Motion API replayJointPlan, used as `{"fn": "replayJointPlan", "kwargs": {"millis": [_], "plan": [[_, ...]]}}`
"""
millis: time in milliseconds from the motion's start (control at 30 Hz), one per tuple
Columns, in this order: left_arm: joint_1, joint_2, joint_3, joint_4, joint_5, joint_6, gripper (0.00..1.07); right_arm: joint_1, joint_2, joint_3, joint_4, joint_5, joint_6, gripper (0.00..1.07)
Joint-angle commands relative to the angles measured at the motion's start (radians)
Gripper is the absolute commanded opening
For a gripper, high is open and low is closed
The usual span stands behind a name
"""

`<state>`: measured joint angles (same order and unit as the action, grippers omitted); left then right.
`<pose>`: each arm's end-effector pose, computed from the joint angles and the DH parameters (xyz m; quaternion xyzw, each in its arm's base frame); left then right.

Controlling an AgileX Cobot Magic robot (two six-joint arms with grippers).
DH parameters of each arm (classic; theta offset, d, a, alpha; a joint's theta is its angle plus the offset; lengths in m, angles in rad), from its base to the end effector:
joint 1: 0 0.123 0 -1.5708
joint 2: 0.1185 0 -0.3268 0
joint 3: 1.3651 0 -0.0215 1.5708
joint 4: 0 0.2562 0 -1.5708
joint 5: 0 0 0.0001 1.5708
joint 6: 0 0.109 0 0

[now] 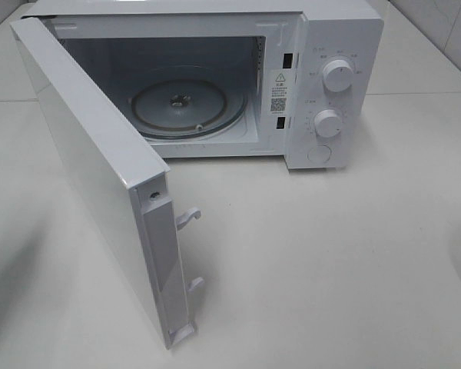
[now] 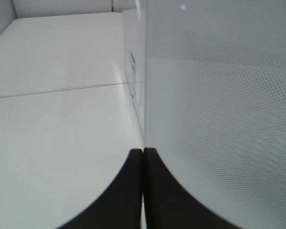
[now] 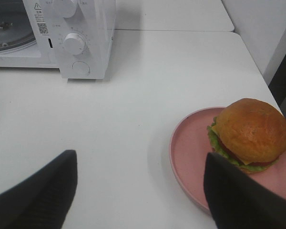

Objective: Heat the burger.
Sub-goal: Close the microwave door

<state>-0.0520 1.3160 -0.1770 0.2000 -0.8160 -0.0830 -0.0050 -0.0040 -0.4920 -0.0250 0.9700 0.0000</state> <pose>0.2048 -0.0264 0.2086 0.0866 0.7829 -0.0563 0.6135 -0.0218 -0.0021 0.2782 0.0020 0.8298 -0.0139 0.5579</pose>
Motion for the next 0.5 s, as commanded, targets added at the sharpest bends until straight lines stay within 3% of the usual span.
{"fn": "replayJointPlan", "kwargs": {"millis": [33,67,133,200,500], "plan": [[0.003,0.085,-0.050,0.126,-0.070,-0.081,0.00,-0.005,-0.029,0.002,0.004,-0.007,0.000,0.73],[0.003,0.085,-0.050,0.126,-0.070,-0.081,0.00,-0.005,-0.029,0.002,0.004,-0.007,0.000,0.73],[0.003,0.151,-0.118,0.248,-0.068,-0.149,0.00,-0.005,-0.029,0.002,0.004,-0.007,0.000,0.73],[0.003,0.173,-0.145,0.286,-0.068,-0.178,0.00,-0.005,-0.029,0.002,0.004,-0.007,0.000,0.73],[-0.023,0.254,-0.222,0.343,-0.063,-0.214,0.00,-0.005,-0.029,0.002,0.004,-0.007,0.000,0.73]]}}
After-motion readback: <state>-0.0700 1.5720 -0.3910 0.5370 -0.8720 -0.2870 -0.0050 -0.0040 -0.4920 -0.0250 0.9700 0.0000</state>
